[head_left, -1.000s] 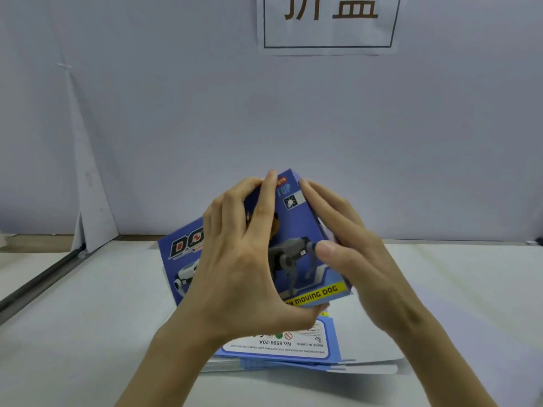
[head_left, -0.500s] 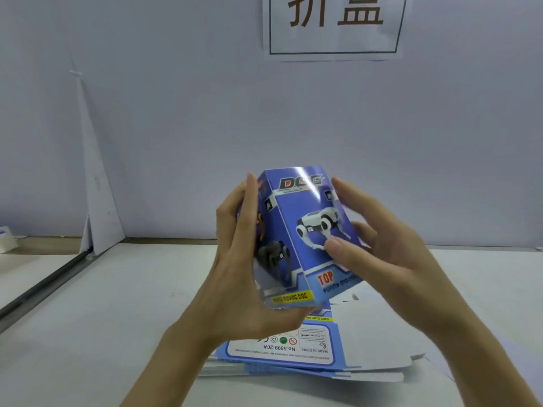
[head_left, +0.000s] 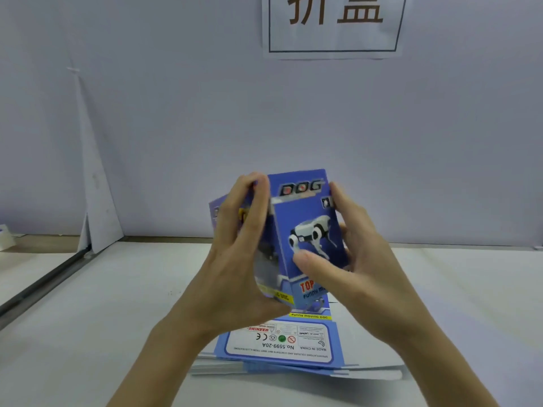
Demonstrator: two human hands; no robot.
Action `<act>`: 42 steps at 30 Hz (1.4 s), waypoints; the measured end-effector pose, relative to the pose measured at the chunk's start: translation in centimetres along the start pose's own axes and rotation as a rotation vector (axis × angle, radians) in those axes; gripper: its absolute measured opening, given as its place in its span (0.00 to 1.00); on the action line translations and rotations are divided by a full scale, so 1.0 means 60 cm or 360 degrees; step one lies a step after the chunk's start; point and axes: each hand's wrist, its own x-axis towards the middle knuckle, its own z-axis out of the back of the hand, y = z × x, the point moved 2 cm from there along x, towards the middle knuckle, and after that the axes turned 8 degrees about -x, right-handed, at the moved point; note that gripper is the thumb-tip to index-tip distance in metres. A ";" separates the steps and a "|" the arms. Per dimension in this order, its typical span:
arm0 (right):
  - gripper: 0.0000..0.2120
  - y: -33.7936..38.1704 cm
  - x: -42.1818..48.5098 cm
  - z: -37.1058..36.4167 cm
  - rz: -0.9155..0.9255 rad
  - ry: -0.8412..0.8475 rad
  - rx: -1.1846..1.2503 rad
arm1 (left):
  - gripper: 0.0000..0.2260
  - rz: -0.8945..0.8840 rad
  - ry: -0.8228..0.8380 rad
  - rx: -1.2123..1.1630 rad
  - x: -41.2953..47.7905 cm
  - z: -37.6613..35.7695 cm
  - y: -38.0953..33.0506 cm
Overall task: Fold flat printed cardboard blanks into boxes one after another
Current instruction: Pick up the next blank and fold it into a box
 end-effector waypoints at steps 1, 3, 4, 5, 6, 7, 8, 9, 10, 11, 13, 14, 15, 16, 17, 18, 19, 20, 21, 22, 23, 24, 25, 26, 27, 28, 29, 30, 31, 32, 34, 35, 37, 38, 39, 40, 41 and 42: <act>0.28 -0.004 0.002 -0.003 -0.0034 -0.0033 -0.0012 | 0.54 -0.0023 0.0096 0.0071 -0.002 -0.003 -0.002; 0.29 -0.016 0.005 -0.004 -0.0168 -0.0136 0.0084 | 0.53 -0.0084 0.0288 0.0260 -0.007 -0.022 -0.004; 0.36 -0.026 0.008 0.001 -0.0241 -0.0208 0.0103 | 0.52 -0.0091 0.0364 0.0337 -0.010 -0.033 -0.001; 0.44 -0.035 0.011 0.004 -0.0324 -0.0292 0.0064 | 0.51 -0.0053 0.0407 0.0414 -0.013 -0.041 0.006; 0.47 -0.048 0.014 0.010 -0.0398 -0.0380 0.0015 | 0.51 0.0032 0.0406 0.0464 -0.016 -0.045 0.015; 0.43 -0.059 0.016 0.016 -0.0456 -0.0464 0.0000 | 0.50 0.0180 0.0352 0.0458 -0.018 -0.044 0.027; 0.37 -0.070 0.018 0.022 -0.0481 -0.0538 0.0031 | 0.48 0.0402 0.0251 0.0344 -0.022 -0.039 0.042; 0.29 -0.080 0.019 0.029 -0.0481 -0.0601 0.0102 | 0.45 0.0650 0.0139 0.0141 -0.024 -0.033 0.053; 0.23 -0.089 0.020 0.032 -0.0478 -0.0624 0.0173 | 0.40 0.0838 0.0028 -0.0120 -0.026 -0.029 0.059; 0.20 -0.097 0.021 0.032 -0.0488 -0.0592 0.0199 | 0.34 0.0958 -0.0046 -0.0378 -0.027 -0.031 0.062; 0.18 -0.111 0.021 0.020 -0.0551 -0.0423 0.0130 | 0.24 0.1128 -0.0021 -0.0816 -0.031 -0.052 0.065; 0.16 -0.120 0.020 0.014 -0.0601 -0.0361 0.0033 | 0.20 0.1201 0.0058 -0.0928 -0.037 -0.069 0.066; 0.14 -0.129 0.019 0.010 -0.0646 -0.0323 -0.0082 | 0.18 0.1270 0.0108 -0.0923 -0.042 -0.083 0.067; 0.13 -0.135 0.020 0.009 -0.0687 -0.0296 -0.0175 | 0.20 0.1342 0.0120 -0.0847 -0.047 -0.095 0.070; 0.13 -0.141 0.021 0.011 -0.0736 -0.0286 -0.0209 | 0.23 0.1422 0.0092 -0.0783 -0.050 -0.101 0.075; 0.13 -0.146 0.023 0.015 -0.0790 -0.0298 -0.0180 | 0.23 0.1505 0.0055 -0.0783 -0.051 -0.105 0.080; 0.14 -0.149 0.025 0.019 -0.0853 -0.0325 -0.0125 | 0.21 0.1566 0.0025 -0.0832 -0.051 -0.106 0.084; 0.14 -0.153 0.025 0.024 -0.0905 -0.0352 -0.0089 | 0.20 0.1598 0.0003 -0.0885 -0.050 -0.107 0.088; 0.13 -0.157 0.025 0.027 -0.0929 -0.0358 -0.0120 | 0.18 0.1618 -0.0014 -0.0931 -0.051 -0.107 0.092; 0.11 -0.163 0.023 0.029 -0.0930 -0.0342 -0.0209 | 0.16 0.1634 -0.0040 -0.0976 -0.050 -0.105 0.092; 0.08 -0.168 0.021 0.030 -0.0906 -0.0331 -0.0311 | 0.15 0.1648 -0.0083 -0.1009 -0.050 -0.102 0.090; 0.05 -0.172 0.018 0.031 -0.0861 -0.0339 -0.0393 | 0.13 0.1664 -0.0135 -0.1028 -0.052 -0.100 0.089; 0.03 -0.173 0.018 0.033 -0.0816 -0.0364 -0.0437 | 0.12 0.1684 -0.0190 -0.1041 -0.053 -0.100 0.088; 0.03 -0.174 0.017 0.034 -0.0788 -0.0374 -0.0432 | 0.11 0.1717 -0.0251 -0.1070 -0.054 -0.101 0.087; 0.05 -0.173 0.018 0.033 -0.0795 -0.0362 -0.0363 | 0.11 0.1758 -0.0312 -0.1116 -0.054 -0.101 0.084; 0.10 -0.170 0.018 0.027 -0.0828 -0.0327 -0.0270 | 0.11 0.1792 -0.0349 -0.1140 -0.054 -0.104 0.084; 0.17 -0.166 0.017 0.020 -0.0871 -0.0285 -0.0200 | 0.09 0.1795 -0.0344 -0.1131 -0.053 -0.106 0.081; 0.24 -0.164 0.017 0.012 -0.0899 -0.0258 -0.0200 | 0.06 0.1761 -0.0310 -0.1103 -0.050 -0.107 0.076; 0.29 -0.162 0.016 0.006 -0.0890 -0.0269 -0.0239 | 0.04 0.1697 -0.0259 -0.1091 -0.048 -0.107 0.069; 0.32 -0.161 0.016 0.003 -0.0860 -0.0319 -0.0266 | 0.04 0.1601 -0.0202 -0.1104 -0.043 -0.107 0.063; 0.35 -0.159 0.017 0.010 -0.0836 -0.0430 -0.0265 | 0.10 0.1344 -0.0079 -0.1160 -0.036 -0.102 0.053; 0.37 -0.158 0.017 0.016 -0.0858 -0.0443 -0.0245 | 0.12 0.1242 0.0000 -0.1179 -0.033 -0.098 0.050; 0.39 -0.162 0.019 0.027 -0.0889 -0.0356 -0.0153 | 0.15 0.1113 0.0067 -0.1176 -0.029 -0.091 0.046; 0.38 -0.163 0.020 0.029 -0.0859 -0.0261 -0.0068 | 0.16 0.1084 -0.0043 -0.1105 -0.027 -0.085 0.046; 0.38 -0.166 0.022 0.030 -0.0803 -0.0155 0.0028 | 0.19 0.1071 -0.0246 -0.0950 -0.025 -0.078 0.048; 0.37 -0.168 0.023 0.030 -0.0728 -0.0053 0.0123 | 0.24 0.1097 -0.0462 -0.0751 -0.025 -0.068 0.051; 0.35 -0.168 0.023 0.030 -0.0666 0.0049 0.0229 | 0.33 0.1195 -0.0632 -0.0656 -0.026 -0.059 0.056; 0.33 -0.169 0.023 0.034 -0.0591 0.0159 0.0333 | 0.44 0.1364 -0.0683 -0.0767 -0.027 -0.052 0.065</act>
